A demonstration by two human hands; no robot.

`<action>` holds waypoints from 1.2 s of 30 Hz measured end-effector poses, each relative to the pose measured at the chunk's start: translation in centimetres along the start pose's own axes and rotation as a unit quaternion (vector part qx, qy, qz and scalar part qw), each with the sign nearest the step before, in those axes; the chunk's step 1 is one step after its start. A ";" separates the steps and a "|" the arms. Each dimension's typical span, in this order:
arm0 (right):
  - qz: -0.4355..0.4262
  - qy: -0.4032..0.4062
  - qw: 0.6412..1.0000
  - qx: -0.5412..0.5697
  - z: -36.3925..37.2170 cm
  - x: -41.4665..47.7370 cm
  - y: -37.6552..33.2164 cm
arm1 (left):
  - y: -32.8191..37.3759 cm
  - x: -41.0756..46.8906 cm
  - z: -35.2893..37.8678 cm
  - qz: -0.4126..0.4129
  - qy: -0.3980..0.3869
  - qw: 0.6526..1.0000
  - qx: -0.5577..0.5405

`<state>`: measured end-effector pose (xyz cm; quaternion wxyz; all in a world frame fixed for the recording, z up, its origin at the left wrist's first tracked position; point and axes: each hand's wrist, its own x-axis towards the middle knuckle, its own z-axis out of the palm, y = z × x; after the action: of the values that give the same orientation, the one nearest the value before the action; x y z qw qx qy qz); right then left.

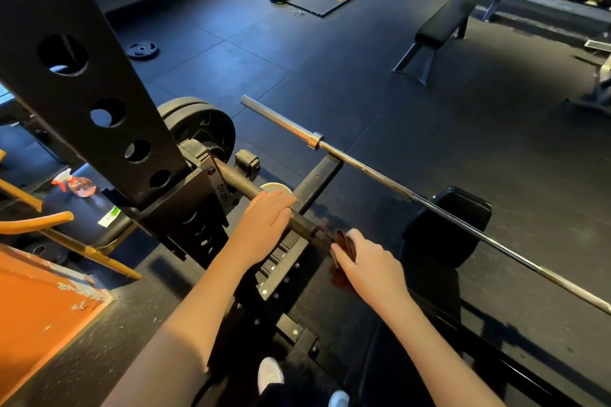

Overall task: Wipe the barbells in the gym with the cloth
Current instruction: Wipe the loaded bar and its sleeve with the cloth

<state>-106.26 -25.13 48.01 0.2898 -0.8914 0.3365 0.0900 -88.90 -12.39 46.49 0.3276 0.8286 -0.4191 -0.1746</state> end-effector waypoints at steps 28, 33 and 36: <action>0.010 -0.048 0.998 -0.032 -1.2 -2.4 2.2 | 3.2 6.2 1.4 0.069 -0.309 0.868 0.383; 0.021 -0.029 0.995 -0.093 -1.4 -3.4 3.7 | 2.7 5.6 1.9 0.118 -0.271 0.854 0.428; -0.002 -0.020 0.998 -0.067 -1.0 -1.0 1.1 | 1.9 5.4 2.2 0.149 -0.222 0.849 0.456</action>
<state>-107.74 -25.84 48.64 0.2361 -0.9075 0.3221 0.1301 -88.08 -18.49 46.16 -0.1666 0.7514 -0.6318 -0.0923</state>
